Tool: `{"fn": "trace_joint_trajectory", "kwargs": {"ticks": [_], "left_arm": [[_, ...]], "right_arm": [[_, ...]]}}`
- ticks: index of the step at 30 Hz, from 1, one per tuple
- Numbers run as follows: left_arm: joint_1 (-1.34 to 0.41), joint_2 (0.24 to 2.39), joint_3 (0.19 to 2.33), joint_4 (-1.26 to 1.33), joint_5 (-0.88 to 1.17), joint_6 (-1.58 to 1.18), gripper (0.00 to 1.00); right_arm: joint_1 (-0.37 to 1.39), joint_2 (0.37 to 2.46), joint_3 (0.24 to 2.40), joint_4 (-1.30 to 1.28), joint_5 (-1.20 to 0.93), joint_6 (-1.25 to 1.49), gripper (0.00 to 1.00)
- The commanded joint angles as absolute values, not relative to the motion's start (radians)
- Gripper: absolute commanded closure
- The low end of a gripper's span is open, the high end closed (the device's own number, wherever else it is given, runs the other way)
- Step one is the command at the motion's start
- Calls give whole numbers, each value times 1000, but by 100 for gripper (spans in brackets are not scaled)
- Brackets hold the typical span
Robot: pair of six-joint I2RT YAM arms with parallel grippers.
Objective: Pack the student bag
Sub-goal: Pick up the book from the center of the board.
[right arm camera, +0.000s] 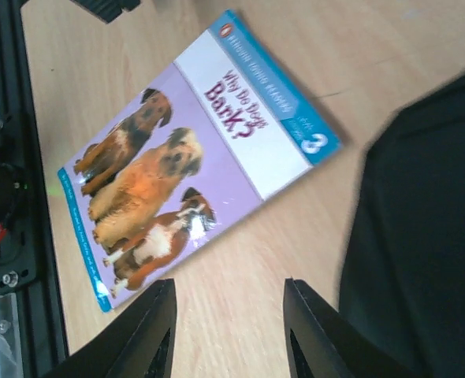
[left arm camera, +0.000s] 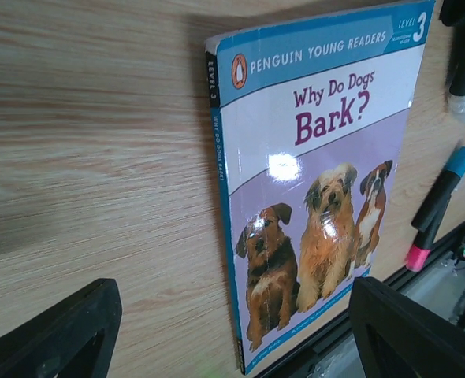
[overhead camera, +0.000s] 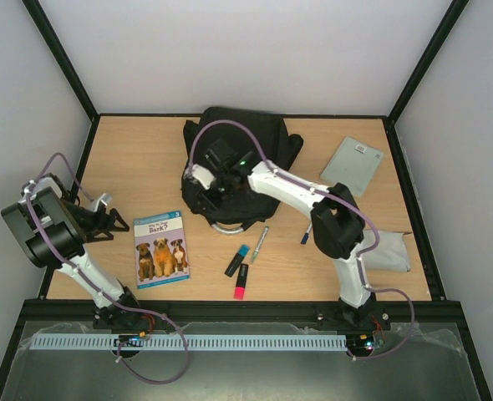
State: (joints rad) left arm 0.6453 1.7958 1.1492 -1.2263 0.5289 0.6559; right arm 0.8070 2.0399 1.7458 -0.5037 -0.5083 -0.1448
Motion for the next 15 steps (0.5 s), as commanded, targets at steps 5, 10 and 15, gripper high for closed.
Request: {"fn": "trace_joint_trajectory", "kwargs": {"ticks": [5,10,15], "left_arm": [[656,1858,1075,-1195,571,706,18],[657,1880,1026,-1158,565,697,18],[644,1904,995,-1136,542,681,18]], "right_arm": [[911,2186,1837,-555,-589,-163,68],[942,2246,1833,-554,-601,-161,71],[950,2284,1826,-551,-608,-153,73]]}}
